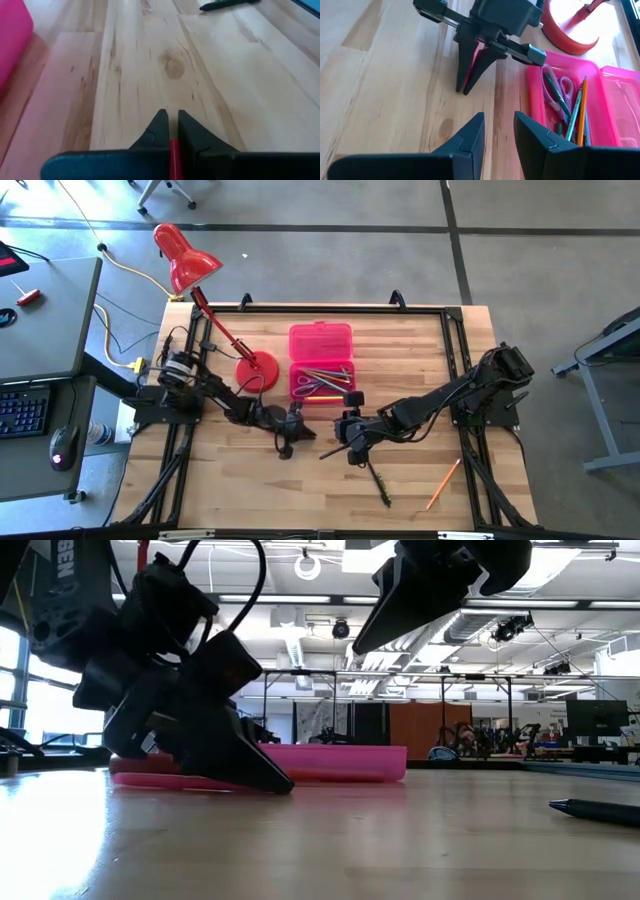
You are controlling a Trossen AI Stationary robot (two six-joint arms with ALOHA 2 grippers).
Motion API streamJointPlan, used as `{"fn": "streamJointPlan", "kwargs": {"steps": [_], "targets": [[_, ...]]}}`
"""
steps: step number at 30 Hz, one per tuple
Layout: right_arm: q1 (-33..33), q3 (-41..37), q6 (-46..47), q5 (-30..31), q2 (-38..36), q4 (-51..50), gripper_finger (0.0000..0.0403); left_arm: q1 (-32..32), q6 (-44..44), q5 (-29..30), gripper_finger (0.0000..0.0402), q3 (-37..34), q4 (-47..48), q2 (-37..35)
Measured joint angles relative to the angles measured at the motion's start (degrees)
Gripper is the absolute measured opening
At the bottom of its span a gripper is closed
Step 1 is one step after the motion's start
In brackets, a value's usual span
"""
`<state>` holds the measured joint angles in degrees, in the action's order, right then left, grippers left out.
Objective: Pick & place school supplies into a supply box
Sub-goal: Put the pink pen into the pink supply box
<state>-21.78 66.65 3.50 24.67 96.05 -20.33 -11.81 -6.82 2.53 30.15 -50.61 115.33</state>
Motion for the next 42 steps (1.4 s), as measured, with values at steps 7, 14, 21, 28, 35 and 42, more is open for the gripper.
{"fn": "streamJointPlan", "kwargs": {"steps": [7,14,21,28,35,42], "targets": [[0.0,0.0,-1.3,0.0,0.0,0.0,0.0083,0.4,-1.0,1.3,0.0046,1.9,-2.2,-2.2],[0.0,0.0,-1.1,0.0,0.0,-0.1,0.0083,0.3,-0.6,0.3,0.0035,7.1,3.0,-8.5],[0.0,0.0,0.4,0.0,0.0,0.0,0.0083,1.7,8.7,8.0,0.0029,16.7,17.6,-12.7],[-2.2,0.0,1.5,1.7,0.0,-1.6,0.0083,4.9,9.6,7.4,0.003,27.2,42.3,-13.1],[-6.3,-0.5,3.0,5.8,0.0,-0.1,0.0083,4.7,8.6,5.3,0.0035,31.5,67.8,-22.9],[-7.2,-12.1,2.6,3.7,0.6,31.6,0.0083,3.4,-0.8,6.7,0.0041,31.4,91.2,-42.0]]}}
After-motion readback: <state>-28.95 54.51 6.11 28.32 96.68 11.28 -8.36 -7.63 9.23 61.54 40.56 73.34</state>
